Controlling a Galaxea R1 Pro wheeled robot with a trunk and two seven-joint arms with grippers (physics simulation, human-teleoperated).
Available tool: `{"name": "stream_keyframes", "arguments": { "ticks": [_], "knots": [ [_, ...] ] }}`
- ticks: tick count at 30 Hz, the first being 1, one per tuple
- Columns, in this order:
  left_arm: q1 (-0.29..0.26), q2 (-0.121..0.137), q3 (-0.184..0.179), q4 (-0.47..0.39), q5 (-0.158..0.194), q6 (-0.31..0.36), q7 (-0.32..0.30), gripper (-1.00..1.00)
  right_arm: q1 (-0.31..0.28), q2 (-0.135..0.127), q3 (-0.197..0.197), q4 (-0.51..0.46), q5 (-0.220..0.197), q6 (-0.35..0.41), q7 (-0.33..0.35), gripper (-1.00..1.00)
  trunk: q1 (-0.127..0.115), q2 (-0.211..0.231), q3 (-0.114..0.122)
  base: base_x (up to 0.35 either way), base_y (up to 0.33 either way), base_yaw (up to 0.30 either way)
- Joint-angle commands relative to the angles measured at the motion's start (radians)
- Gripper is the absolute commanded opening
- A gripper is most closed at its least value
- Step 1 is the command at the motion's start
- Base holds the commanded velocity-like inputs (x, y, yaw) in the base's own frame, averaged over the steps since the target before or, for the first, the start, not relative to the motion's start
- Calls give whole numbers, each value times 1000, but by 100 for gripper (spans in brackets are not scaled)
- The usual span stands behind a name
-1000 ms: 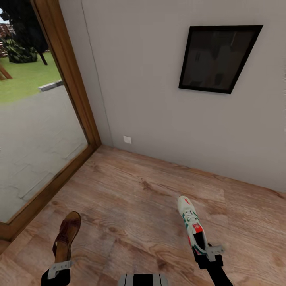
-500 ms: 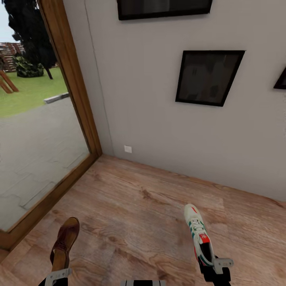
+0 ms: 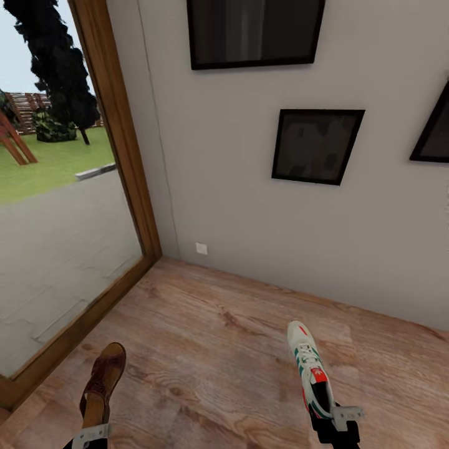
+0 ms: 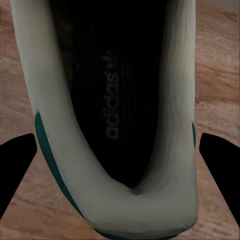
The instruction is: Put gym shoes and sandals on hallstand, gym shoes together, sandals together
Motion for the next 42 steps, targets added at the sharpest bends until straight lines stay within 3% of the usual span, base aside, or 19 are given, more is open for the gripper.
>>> {"name": "stream_keyframes", "arguments": {
  "ticks": [1,14,28,42],
  "knots": [
    [-1,-1,9,8,-9,-3,-7,-100,-1,0,-9,1,9,-3,2,-100,-1,0,5,0,0,0],
    [-1,1,9,26,-8,-3,-7,-100,-1,2,-9,1,10,-2,2,-100,-6,3,75,0,0,0],
    [-1,1,10,26,-7,-3,-7,-100,-1,5,-9,0,9,-1,2,-100,-60,101,121,0,0,-16],
    [-1,1,12,26,-7,-3,-7,-100,-1,5,-8,1,9,-1,2,-100,-114,199,169,0,0,-236]
  ]
}}
